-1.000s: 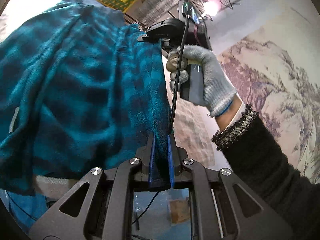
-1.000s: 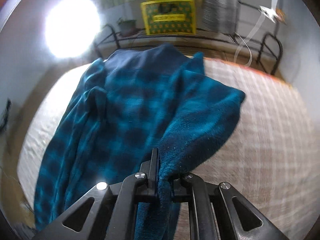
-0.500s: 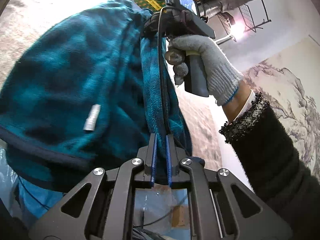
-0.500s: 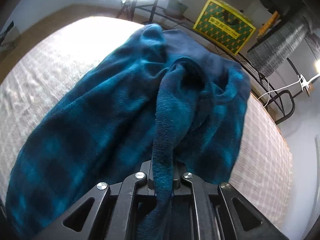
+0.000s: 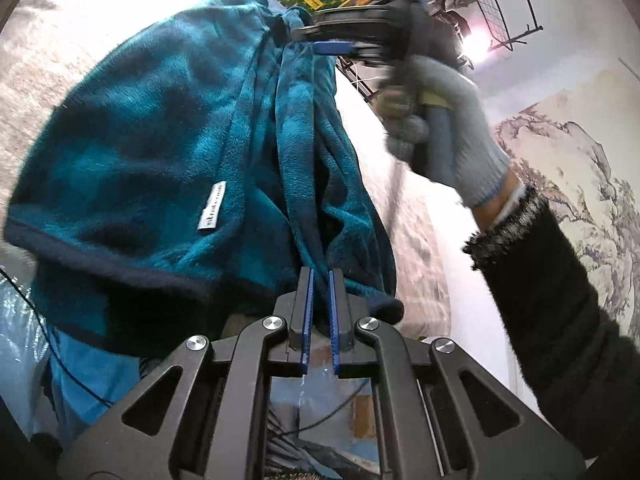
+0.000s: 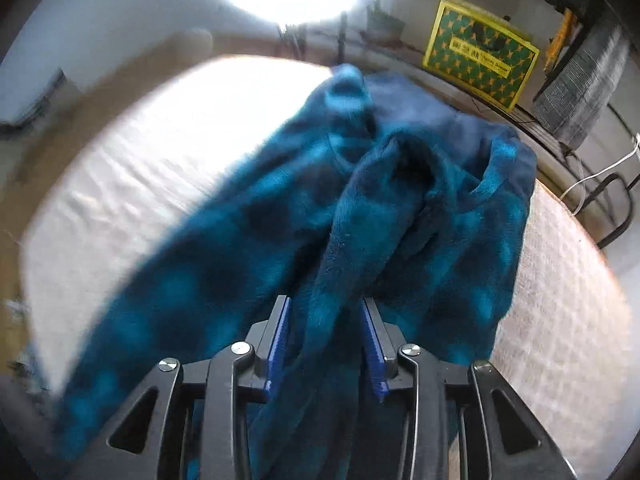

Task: Fold large clothes

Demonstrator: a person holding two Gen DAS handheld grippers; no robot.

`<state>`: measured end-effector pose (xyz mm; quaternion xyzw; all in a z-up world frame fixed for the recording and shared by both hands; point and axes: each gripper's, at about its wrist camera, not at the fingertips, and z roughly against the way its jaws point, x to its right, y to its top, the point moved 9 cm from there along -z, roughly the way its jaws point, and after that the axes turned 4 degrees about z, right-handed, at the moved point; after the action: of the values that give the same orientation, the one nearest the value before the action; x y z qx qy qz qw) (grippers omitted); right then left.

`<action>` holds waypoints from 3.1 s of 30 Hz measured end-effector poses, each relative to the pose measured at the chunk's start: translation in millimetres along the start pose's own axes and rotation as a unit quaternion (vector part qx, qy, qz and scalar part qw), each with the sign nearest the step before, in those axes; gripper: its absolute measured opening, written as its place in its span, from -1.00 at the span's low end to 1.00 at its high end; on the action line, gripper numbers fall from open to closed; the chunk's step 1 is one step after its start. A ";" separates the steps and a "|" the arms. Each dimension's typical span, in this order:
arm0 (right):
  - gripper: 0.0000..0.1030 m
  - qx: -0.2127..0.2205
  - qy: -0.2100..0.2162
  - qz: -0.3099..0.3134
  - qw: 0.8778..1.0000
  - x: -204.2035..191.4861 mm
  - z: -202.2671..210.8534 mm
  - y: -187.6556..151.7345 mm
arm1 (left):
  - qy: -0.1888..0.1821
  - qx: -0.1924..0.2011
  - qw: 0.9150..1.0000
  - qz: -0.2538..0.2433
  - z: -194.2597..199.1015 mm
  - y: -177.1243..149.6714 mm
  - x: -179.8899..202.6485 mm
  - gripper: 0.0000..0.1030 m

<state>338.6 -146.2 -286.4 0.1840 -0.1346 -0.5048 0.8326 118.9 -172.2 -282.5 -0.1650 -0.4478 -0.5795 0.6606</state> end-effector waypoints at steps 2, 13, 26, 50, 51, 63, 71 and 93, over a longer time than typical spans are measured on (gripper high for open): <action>-0.28 0.035 0.040 -0.029 0.998 6.0 37.5 -4.3 | 0.000 0.001 1.000 -0.013 10.0 -3.5 1.3 -0.93; -0.26 0.109 0.089 -0.139 0.980 49.7 149.3 -121.8 | -0.001 0.015 1.000 -0.019 24.5 7.7 4.1 -0.15; -0.21 0.026 0.133 -0.200 0.970 24.5 84.1 -228.7 | 0.048 -0.005 0.996 -0.070 -1.1 4.7 10.8 -0.98; -0.64 -0.021 0.158 -0.169 0.973 -17.9 57.1 -258.8 | 0.108 0.040 0.988 -0.099 51.2 15.2 -11.9 -1.00; -0.59 -0.017 0.153 -0.163 0.975 -19.2 59.5 -257.8 | 0.110 0.040 0.989 -0.096 53.1 18.3 -16.7 -1.00; -0.29 0.089 0.095 -0.090 0.987 -48.3 120.4 -221.7 | 0.150 0.070 0.985 -0.055 73.7 52.3 -71.2 -0.54; -0.51 0.051 0.154 -0.058 0.985 -97.5 62.7 -207.9 | 0.152 0.055 0.986 -0.047 62.0 47.6 -84.9 -0.54; 0.12 0.065 0.160 -0.221 0.960 3.4 75.4 -257.0 | 0.115 0.024 0.992 0.054 52.3 71.3 -129.6 0.16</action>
<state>106.0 -270.7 -332.3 0.3412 0.0124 -0.6303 0.6973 172.5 -34.1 -334.1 -0.1053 -0.3733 -0.5475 0.7415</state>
